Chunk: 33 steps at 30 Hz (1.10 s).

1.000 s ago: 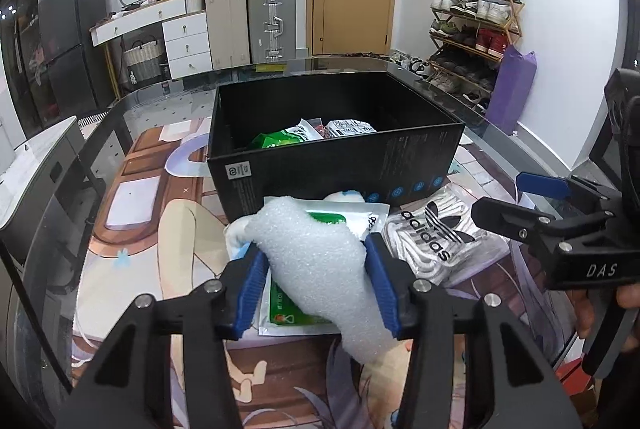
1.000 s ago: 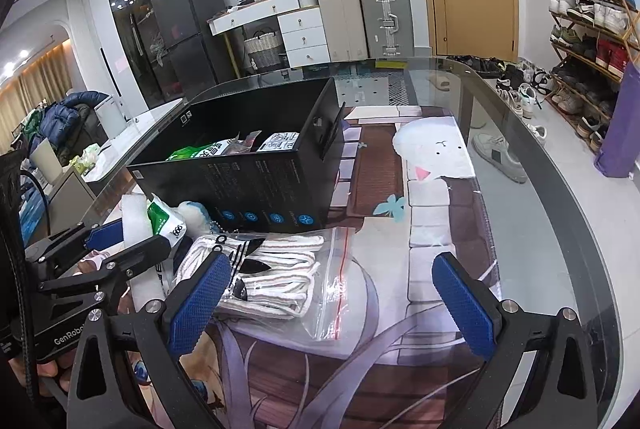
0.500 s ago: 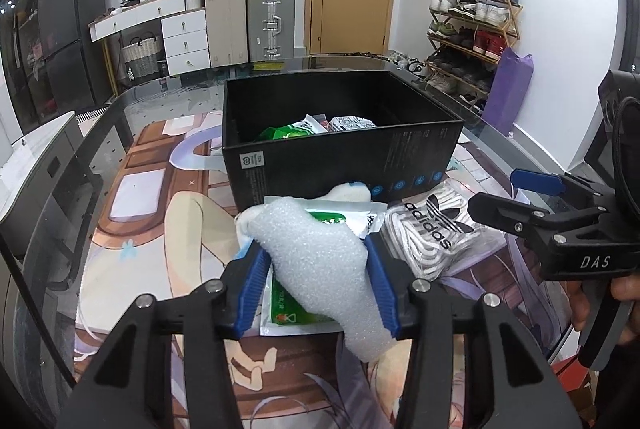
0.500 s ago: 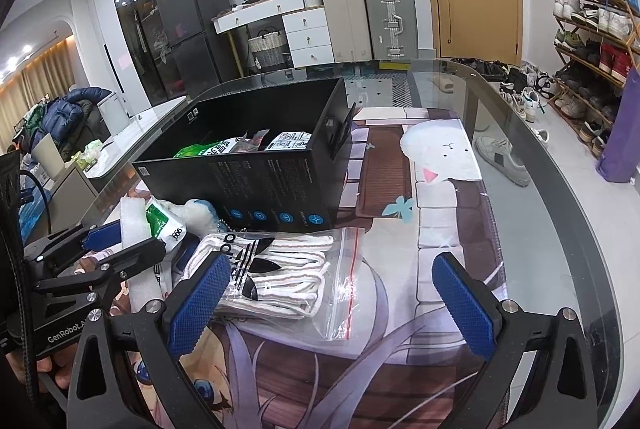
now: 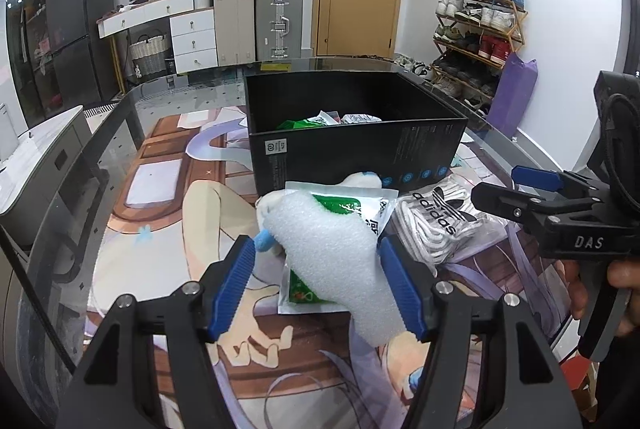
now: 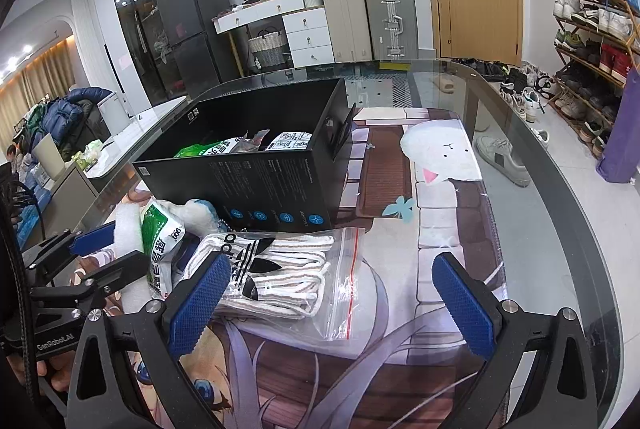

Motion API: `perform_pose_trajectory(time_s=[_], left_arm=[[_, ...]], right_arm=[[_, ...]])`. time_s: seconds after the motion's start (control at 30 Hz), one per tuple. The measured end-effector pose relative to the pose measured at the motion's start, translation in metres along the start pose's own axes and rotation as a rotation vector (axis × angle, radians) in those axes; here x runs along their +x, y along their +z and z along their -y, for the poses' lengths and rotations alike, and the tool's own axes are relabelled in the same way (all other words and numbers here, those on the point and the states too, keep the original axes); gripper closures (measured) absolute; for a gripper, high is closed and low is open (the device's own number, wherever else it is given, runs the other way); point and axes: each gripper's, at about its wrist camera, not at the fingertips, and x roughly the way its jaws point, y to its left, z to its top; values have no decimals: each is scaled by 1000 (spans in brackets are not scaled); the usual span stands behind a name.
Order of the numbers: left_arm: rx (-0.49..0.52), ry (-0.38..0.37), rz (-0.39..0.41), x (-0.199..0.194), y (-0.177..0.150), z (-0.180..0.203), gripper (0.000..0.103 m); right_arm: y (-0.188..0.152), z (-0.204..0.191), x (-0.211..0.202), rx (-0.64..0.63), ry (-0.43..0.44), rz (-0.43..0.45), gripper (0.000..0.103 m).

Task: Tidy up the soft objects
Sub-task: 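Hold the foam with the left tool while the right tool grasps the bagged Adidas rope bundle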

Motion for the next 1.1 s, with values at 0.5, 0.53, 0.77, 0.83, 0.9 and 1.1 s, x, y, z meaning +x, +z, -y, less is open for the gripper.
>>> perform_pose_trajectory(time_s=[0.5, 0.53, 0.77, 0.83, 0.9, 1.1], left_arm=[[-20, -44, 50, -15, 3, -10, 62], [-26, -45, 53, -16, 3, -11, 62], [-55, -52, 72, -18, 6, -22, 62], [-65, -57, 77, -19, 7, -25, 62], [-68, -71, 78, -19, 7, -29, 62], [-82, -78, 82, -22, 8, -37, 62]], right_arm=[[1, -8, 2, -21, 17, -15, 1], [1, -10, 2, -24, 25, -18, 1], [0, -27, 6, -78, 62, -44, 1], [-1, -33, 8, -95, 60, -51, 1], [-1, -40, 14, -100, 53, -61, 1], [-4, -63, 37, -160, 8, -127, 1]])
